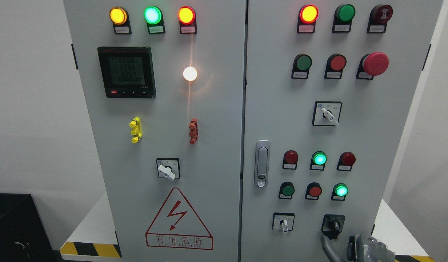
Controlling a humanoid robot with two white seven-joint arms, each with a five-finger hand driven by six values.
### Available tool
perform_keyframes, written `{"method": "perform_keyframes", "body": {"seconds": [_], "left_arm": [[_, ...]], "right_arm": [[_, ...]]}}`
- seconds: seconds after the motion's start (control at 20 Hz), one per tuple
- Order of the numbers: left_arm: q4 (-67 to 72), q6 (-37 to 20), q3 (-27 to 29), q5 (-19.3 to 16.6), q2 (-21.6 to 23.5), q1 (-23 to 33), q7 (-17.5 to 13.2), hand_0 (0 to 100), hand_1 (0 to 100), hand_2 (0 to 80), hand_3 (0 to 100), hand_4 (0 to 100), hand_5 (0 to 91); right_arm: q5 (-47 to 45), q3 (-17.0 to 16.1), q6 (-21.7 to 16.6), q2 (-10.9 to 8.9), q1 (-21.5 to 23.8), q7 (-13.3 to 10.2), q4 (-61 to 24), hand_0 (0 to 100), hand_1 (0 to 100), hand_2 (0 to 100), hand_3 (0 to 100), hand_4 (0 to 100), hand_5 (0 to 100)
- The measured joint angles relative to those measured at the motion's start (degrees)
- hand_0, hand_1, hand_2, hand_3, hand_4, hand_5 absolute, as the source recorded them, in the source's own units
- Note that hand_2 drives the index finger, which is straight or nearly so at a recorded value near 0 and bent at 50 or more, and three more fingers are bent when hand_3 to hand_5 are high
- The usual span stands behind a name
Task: Flip black knob to close circuit
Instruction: 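Raise the right hand toward the black rotary knob near the cabinet bottom, then grip the black knob with the right hand and twist it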
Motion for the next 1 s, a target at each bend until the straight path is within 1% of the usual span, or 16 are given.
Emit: {"method": "perform_keyframes", "body": {"seconds": [0.7,1.0], "left_arm": [[0.0,0.0,0.0,0.0,0.0,0.0,0.0,12,56,0.0,0,0,0.0],[0.0,0.0,0.0,0.0,0.0,0.0,0.0,12,56,0.0,0,0,0.0]], "right_arm": [[0.0,-1.5,0.0,0.05,-1.2,0.1,1.0,0,0,96,100,96,96],[0.0,-1.6,-0.1,0.06,-1.3,0.1,1.2,0,0,96,100,96,96]]}}
